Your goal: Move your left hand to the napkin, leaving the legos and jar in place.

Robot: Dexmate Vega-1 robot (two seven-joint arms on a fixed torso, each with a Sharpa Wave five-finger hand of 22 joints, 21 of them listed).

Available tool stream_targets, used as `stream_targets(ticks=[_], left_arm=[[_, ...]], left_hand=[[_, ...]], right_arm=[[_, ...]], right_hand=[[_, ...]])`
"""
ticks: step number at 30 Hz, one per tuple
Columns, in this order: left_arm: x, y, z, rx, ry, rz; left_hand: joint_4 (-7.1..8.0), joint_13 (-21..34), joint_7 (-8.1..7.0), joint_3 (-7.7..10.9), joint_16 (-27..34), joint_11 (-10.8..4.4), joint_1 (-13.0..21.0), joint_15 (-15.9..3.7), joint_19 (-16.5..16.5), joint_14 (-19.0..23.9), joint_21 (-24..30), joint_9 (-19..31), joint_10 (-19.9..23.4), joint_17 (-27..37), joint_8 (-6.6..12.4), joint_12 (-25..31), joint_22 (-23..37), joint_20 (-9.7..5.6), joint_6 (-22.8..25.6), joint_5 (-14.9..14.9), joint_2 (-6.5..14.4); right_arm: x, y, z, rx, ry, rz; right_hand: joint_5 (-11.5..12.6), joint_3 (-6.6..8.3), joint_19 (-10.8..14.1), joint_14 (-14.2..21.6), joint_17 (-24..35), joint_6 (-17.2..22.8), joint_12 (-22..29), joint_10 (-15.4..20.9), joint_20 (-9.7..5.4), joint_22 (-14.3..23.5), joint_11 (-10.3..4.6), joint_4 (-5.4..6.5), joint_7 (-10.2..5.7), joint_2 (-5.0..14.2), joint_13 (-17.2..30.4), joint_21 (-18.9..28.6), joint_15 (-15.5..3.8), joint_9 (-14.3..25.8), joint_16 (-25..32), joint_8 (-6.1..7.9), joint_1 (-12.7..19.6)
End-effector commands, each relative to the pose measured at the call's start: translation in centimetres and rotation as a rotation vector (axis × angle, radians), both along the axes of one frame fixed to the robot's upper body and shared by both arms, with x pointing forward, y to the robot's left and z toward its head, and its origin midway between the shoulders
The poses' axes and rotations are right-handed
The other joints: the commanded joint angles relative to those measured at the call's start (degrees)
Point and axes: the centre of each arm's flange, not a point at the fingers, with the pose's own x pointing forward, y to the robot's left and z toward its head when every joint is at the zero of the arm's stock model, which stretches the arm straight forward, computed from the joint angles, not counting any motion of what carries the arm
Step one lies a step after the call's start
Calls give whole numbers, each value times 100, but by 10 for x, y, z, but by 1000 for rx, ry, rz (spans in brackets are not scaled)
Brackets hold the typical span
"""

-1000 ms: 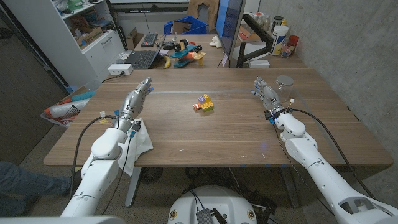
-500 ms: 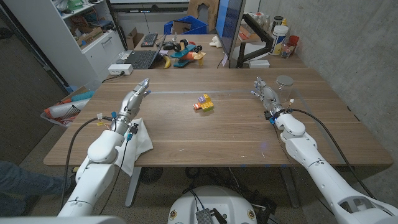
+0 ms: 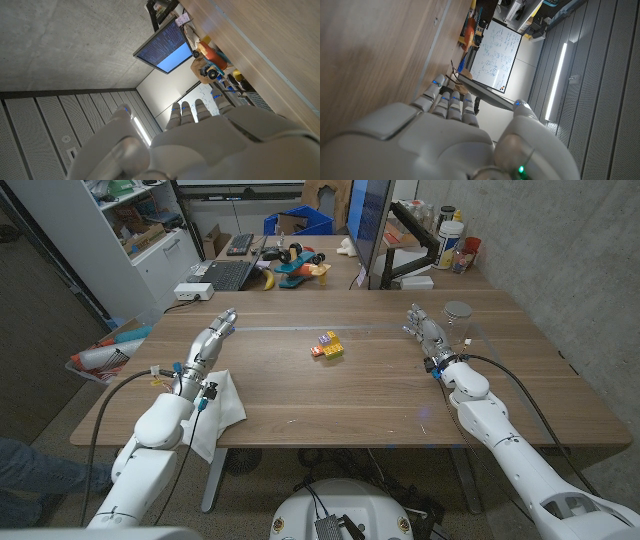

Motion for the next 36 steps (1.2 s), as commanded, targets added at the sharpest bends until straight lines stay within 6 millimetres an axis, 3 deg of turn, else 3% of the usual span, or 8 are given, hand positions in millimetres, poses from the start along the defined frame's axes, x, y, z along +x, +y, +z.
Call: stream_targets(ticks=[1,8,18,36], left_arm=[[-14,6,-1,31,-16,42],[-22,7,-1,44,-29,52],[-31,8,-3,66,-43,74],[-46,12,-12,85,-42,136]], left_hand=[[-31,0,4,4,24,26,47,32,-226,39,-59,30,21,6,39,17,17,-14,61,2,7],[-48,-7,18,5,20,32,49,34,-233,43,-110,31,28,7,35,19,19,-21,70,-1,19],[-74,-16,36,2,17,59,48,54,-253,56,-195,33,41,8,34,23,21,-254,96,-6,34],[-103,-23,47,-3,23,65,46,55,-143,92,-234,34,82,9,37,36,23,-167,132,-10,46]], right_arm=[[3,-1,1,9,-2,-6],[4,0,1,11,-4,-6],[5,0,3,11,-7,-7],[9,2,4,10,-2,-1]], right_hand=[[37,-17,91,18,8,22,-32,57,-5,29,-2,-1,-31,81,6,-10,-17,9,6,-16,23],[39,-20,102,20,0,26,-39,67,-7,29,5,-4,-39,85,6,-29,-18,9,4,-16,21],[39,-25,116,21,-10,24,-51,71,-11,29,7,-7,-36,91,7,-53,-18,9,1,-18,17],[41,-33,141,31,-29,27,-69,83,-13,30,13,-15,-46,99,7,-98,-23,9,-1,-19,11]])
